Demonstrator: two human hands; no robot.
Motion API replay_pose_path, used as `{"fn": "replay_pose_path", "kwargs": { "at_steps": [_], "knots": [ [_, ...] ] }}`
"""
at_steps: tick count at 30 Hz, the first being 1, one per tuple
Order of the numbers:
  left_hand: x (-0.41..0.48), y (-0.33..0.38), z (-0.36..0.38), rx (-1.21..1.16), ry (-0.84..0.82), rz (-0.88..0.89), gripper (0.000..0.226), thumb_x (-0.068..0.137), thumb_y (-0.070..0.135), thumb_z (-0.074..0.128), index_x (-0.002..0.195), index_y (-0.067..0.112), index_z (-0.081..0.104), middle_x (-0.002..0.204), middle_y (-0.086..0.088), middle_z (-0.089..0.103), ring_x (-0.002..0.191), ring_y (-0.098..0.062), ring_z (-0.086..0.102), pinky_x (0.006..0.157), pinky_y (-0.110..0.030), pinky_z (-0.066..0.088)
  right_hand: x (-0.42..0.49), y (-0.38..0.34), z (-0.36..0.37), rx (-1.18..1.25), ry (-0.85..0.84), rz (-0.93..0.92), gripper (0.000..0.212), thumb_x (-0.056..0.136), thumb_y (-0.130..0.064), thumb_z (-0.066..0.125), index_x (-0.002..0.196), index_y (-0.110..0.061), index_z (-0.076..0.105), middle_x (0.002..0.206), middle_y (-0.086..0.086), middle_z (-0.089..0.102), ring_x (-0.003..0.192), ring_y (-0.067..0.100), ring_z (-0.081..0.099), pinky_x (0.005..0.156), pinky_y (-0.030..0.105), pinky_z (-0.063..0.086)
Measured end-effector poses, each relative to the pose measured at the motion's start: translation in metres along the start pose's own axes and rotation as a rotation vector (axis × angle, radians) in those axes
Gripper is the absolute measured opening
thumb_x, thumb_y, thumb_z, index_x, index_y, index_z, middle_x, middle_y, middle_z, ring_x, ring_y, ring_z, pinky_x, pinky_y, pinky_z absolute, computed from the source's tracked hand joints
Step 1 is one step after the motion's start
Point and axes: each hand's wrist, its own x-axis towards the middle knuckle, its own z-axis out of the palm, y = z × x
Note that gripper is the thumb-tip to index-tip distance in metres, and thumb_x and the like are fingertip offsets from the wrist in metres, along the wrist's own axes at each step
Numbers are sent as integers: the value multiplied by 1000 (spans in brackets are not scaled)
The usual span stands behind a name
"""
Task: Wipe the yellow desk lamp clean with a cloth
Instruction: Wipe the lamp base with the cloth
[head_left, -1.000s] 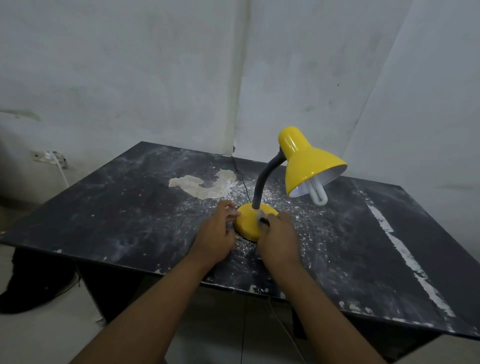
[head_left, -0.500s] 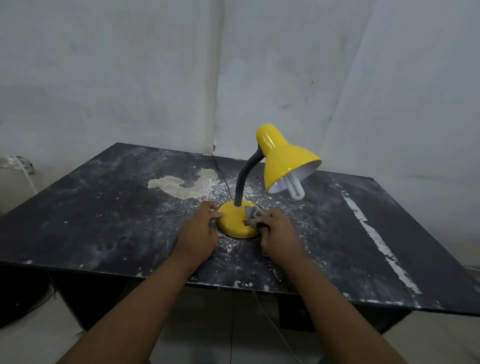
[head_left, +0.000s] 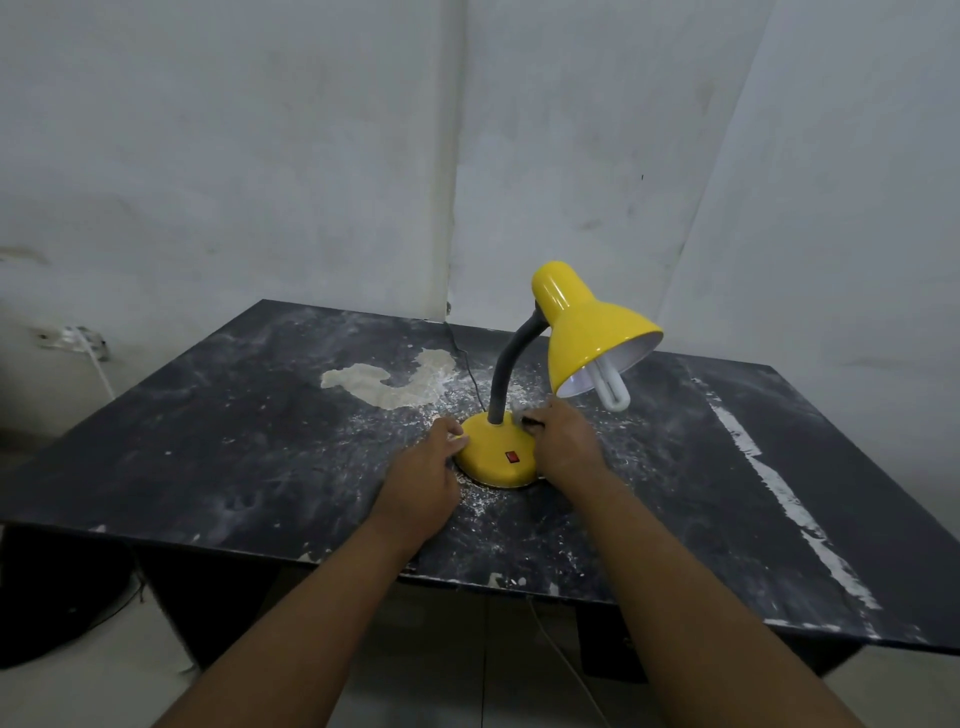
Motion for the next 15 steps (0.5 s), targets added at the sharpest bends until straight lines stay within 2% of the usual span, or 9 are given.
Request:
{"fn": "replay_pose_path", "kwargs": {
  "at_steps": [2,4,5,6,8,10,12,13,15],
  "knots": [
    [0,1,0,4,5,-2,42,96,-5,54,127,23,54,81,-4,71,55,-6,51,49,-18,38,-9,-5,-2,-48,-2,-4,31,107,-4,56,130,-12,75,131,12,63,122,35,62,93,40,52],
    [1,1,0,-1,11,-6,41,97,-4,54,127,24,54,74,-1,66,54,-6,50,48,-18,37,-27,-10,1,-25,65,4,20,105,-4,55,115,-7,72,119,16,65,110,39,63,78,39,48],
    [1,3,-1,-3,14,-15,40,97,-4,54,126,24,55,72,0,63,54,-6,49,48,-19,36,-38,-11,3,13,99,5,16,103,-2,56,109,-7,69,111,17,65,102,40,62,70,35,42],
    [2,2,-1,9,21,-2,41,97,-4,54,126,25,55,71,0,62,54,-6,50,48,-21,36,-48,-11,6,53,106,-5,19,99,1,56,108,-7,71,106,17,63,95,38,61,67,33,35],
    [1,2,0,14,33,13,40,98,-2,54,127,27,54,70,-2,62,54,-10,51,50,-31,42,-64,-7,6,125,84,-62,32,98,2,59,116,-13,80,105,11,62,90,30,59,67,31,35],
    [-1,2,1,-13,29,16,42,98,0,52,128,29,53,83,-4,69,60,-12,57,54,-41,50,-77,-8,-10,284,52,-21,31,104,-6,61,121,-21,83,102,2,66,87,19,63,68,29,44],
    [-1,5,0,-37,48,23,43,96,3,53,130,30,52,113,-1,69,86,-12,63,71,-39,58,-92,-8,-26,481,90,62,28,106,-11,64,121,-25,83,98,-7,74,88,7,67,74,26,52],
    [0,8,-2,-29,75,27,41,95,5,55,129,29,53,120,1,65,98,-12,62,82,-37,58,-100,-8,-33,571,115,103,27,105,-12,65,121,-25,82,100,-9,76,92,4,69,78,27,56],
    [1,6,-3,-23,150,66,35,94,10,63,125,25,57,117,5,61,106,-11,57,91,-35,55,-113,-8,-43,716,155,154,26,105,-13,67,121,-26,82,108,-9,80,100,5,74,88,32,61]
  ]
}}
